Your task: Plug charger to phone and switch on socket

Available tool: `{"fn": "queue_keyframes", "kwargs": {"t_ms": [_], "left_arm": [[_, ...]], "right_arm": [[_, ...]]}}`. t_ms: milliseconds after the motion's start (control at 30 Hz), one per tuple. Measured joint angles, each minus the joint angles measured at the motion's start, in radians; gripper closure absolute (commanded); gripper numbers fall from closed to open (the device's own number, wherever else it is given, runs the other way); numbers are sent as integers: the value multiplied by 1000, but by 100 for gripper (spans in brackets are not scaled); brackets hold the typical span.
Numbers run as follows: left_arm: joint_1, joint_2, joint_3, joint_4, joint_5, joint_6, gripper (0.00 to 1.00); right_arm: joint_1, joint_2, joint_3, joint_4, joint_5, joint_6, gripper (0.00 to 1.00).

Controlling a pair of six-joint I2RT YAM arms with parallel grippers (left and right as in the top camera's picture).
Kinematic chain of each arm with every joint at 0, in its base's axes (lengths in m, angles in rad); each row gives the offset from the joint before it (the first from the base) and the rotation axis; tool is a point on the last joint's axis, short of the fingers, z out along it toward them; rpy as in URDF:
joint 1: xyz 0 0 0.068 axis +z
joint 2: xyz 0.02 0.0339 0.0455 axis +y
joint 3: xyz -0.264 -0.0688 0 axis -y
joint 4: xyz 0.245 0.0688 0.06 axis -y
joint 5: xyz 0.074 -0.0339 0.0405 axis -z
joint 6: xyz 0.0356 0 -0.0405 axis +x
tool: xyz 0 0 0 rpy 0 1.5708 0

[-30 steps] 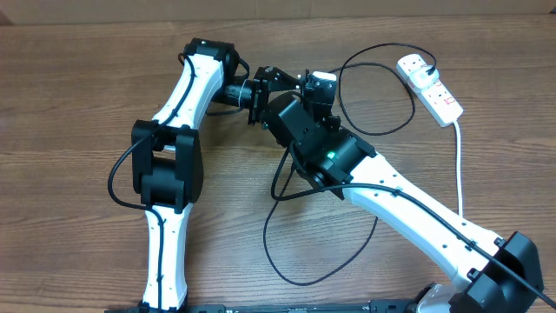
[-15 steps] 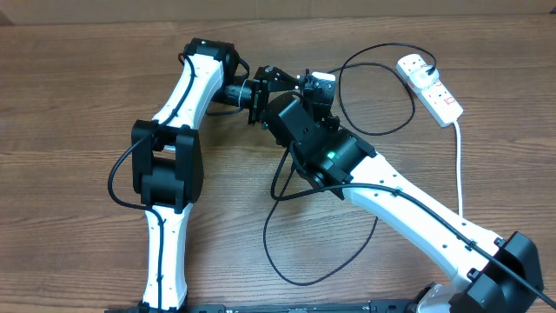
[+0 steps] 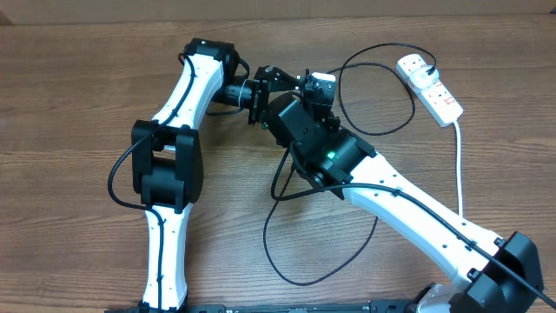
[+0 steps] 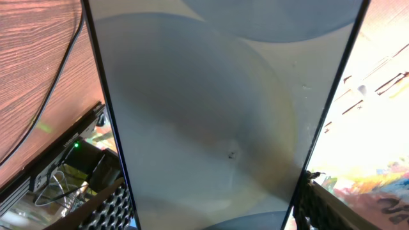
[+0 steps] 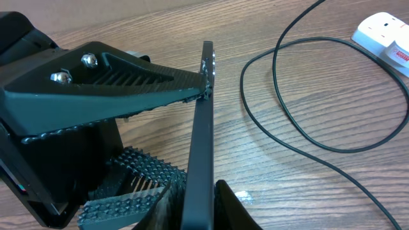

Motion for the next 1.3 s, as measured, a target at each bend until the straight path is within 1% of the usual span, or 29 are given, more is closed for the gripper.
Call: {"fn": "queue_keyframes", "kwargs": {"t_ms": [133, 533, 633, 767, 900, 1033, 1100, 1267, 1300], "left_arm": [[0, 0, 0, 0, 0, 0, 35], [1, 0, 0, 0, 0, 0, 35], [1, 0, 0, 0, 0, 0, 34], [1, 0, 0, 0, 0, 0, 31], [1, 0, 0, 0, -4, 0, 30], [1, 0, 0, 0, -3, 0, 28], [2, 0, 1, 1, 2, 2, 26], [1, 0, 3, 17, 15, 3, 26], [1, 0, 3, 26, 16, 3, 24]], "right_arm": [[0, 0, 0, 0, 0, 0, 88], [-1, 0, 0, -5, 3, 3, 96], [-1, 0, 0, -6, 3, 5, 96], [-1, 0, 0, -6, 3, 14, 96], [-1, 0, 0, -7, 3, 31, 96], [-2, 0, 0, -7, 12, 77, 96], [-1, 0, 0, -1, 19, 124, 96], [-8, 6, 0, 10, 21, 232, 96], [-14, 7, 0, 10, 21, 261, 96]]}}
